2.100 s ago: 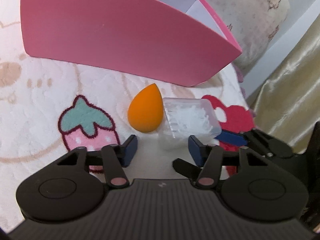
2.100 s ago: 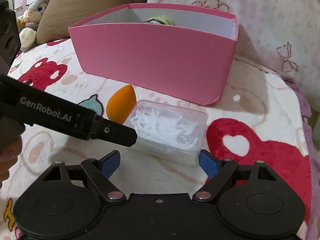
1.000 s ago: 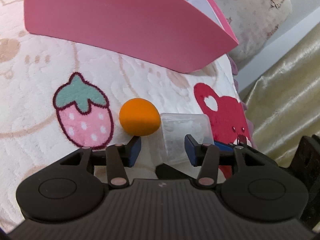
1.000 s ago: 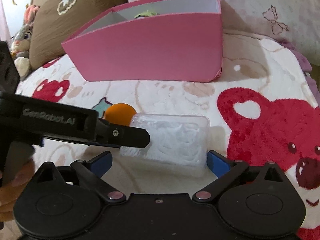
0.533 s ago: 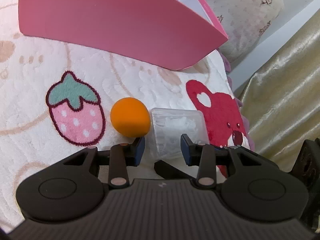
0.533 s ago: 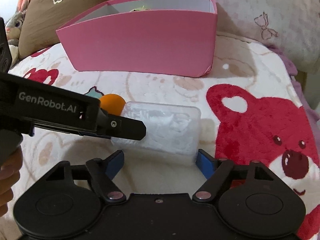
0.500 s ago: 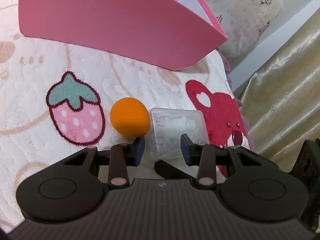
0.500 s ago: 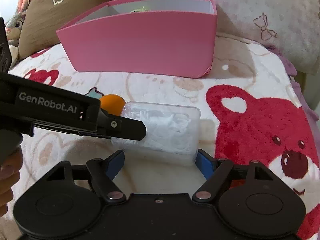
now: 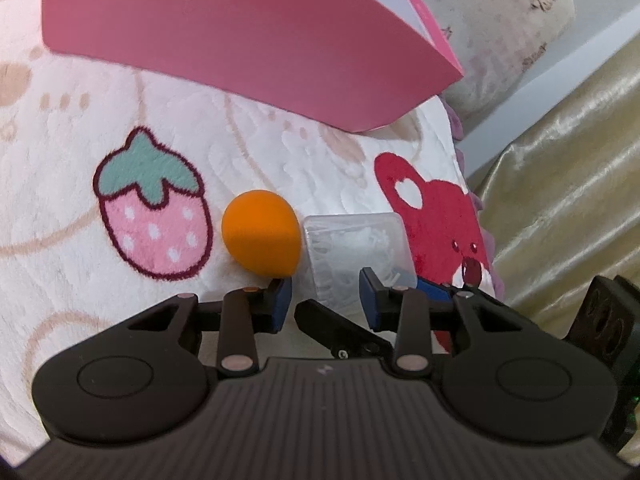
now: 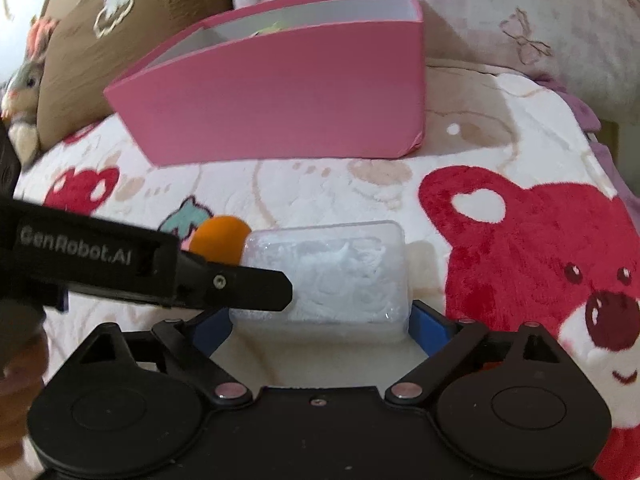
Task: Organize objects
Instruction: 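Close the right tool on the clear plastic box and lift it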
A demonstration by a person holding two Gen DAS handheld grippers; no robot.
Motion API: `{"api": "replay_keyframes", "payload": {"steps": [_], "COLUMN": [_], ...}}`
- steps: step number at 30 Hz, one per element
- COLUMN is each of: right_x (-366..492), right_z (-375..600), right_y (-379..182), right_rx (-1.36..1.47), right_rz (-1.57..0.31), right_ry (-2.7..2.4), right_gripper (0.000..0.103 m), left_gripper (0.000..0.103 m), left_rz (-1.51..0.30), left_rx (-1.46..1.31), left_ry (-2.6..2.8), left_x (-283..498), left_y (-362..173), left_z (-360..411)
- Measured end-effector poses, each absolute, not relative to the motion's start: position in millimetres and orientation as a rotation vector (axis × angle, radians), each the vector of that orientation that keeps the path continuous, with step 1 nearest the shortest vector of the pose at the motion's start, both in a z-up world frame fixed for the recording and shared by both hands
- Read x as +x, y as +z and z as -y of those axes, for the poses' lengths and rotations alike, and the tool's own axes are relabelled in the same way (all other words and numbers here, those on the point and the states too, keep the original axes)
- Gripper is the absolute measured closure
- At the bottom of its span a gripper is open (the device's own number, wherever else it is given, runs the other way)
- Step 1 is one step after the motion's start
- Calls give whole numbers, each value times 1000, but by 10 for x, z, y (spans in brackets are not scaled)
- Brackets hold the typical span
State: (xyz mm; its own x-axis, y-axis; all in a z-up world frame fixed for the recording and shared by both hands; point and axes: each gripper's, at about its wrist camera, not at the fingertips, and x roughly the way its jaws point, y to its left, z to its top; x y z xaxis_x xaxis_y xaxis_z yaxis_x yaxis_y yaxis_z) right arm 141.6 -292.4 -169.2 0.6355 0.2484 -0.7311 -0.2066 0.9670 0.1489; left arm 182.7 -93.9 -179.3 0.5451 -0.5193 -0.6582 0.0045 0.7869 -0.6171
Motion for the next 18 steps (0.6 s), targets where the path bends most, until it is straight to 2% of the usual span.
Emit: {"api": "replay_keyframes", "payload": {"steps": [18], "right_x": [1024], "right_z": [2832], "right_y": [-1314], "right_rx": [55], "right_rz": [-824], "right_ry": [245], "right_gripper": [8], "left_gripper": [67], "left_rz": [-1000], "left_rx": [-476], "left_ry": [-375], "left_x": [1500], "left_y": [-1283], "left_z": [1026]}}
